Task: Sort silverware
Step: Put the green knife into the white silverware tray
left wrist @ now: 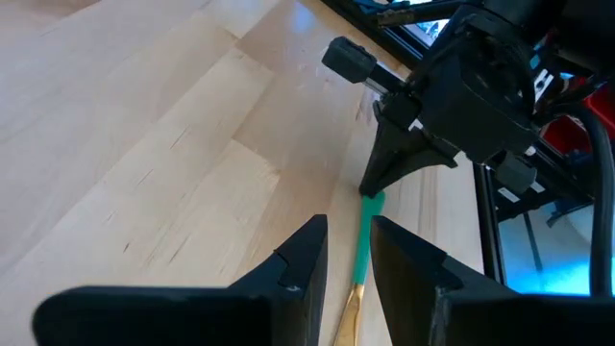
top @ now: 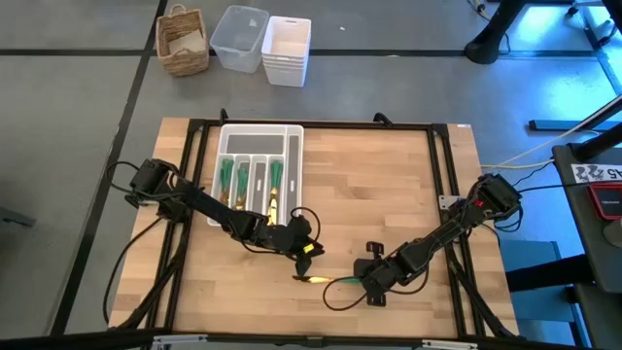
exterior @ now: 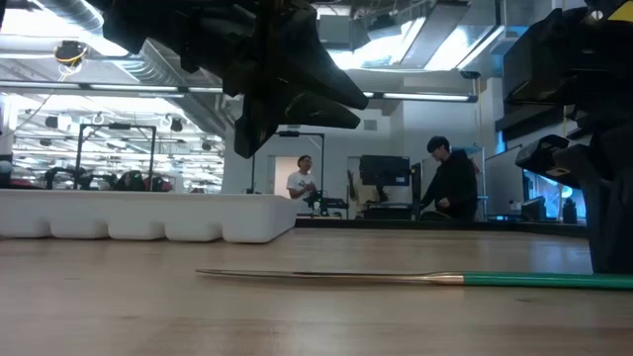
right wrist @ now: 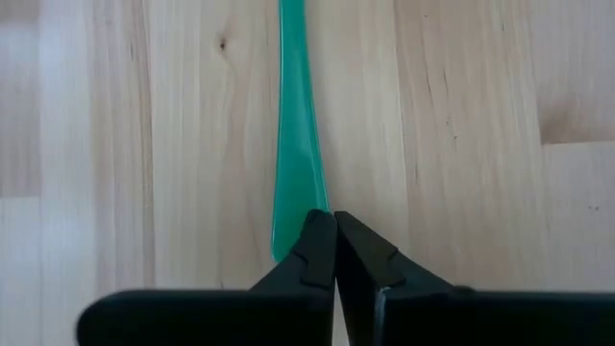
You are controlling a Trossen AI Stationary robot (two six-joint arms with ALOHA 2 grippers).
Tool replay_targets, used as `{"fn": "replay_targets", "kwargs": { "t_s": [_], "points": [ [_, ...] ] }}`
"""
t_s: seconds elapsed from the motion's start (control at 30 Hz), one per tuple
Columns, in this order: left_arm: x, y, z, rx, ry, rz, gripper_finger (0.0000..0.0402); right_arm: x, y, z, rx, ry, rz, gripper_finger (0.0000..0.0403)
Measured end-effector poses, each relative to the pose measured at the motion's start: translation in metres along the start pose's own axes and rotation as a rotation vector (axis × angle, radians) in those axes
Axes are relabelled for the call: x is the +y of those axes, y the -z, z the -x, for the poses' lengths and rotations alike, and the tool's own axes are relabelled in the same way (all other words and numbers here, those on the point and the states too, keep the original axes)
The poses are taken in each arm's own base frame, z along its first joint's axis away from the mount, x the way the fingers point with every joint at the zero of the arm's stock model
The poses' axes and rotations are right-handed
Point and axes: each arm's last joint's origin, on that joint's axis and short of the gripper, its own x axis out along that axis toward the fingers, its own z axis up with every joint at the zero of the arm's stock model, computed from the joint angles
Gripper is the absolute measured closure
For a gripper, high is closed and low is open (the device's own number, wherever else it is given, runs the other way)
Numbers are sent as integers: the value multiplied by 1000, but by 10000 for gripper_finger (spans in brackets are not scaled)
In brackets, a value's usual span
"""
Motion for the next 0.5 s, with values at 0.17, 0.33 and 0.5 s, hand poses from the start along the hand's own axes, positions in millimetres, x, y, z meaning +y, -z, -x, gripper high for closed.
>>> {"fn": "replay_targets", "kwargs": {
  "t_s": [0.17,0.33,0.5],
  "points": [
    [-3,2,1,19,29,-48,327,0,0,0,-4,5,-7,399],
    [-14,13,5,42,71,-199,327,-5,-5,-1,-33,28,-54,394],
    [-24,27,7,65,105,-335,327,-11,-18,-3,-104,7,-103,400]
  ]
}}
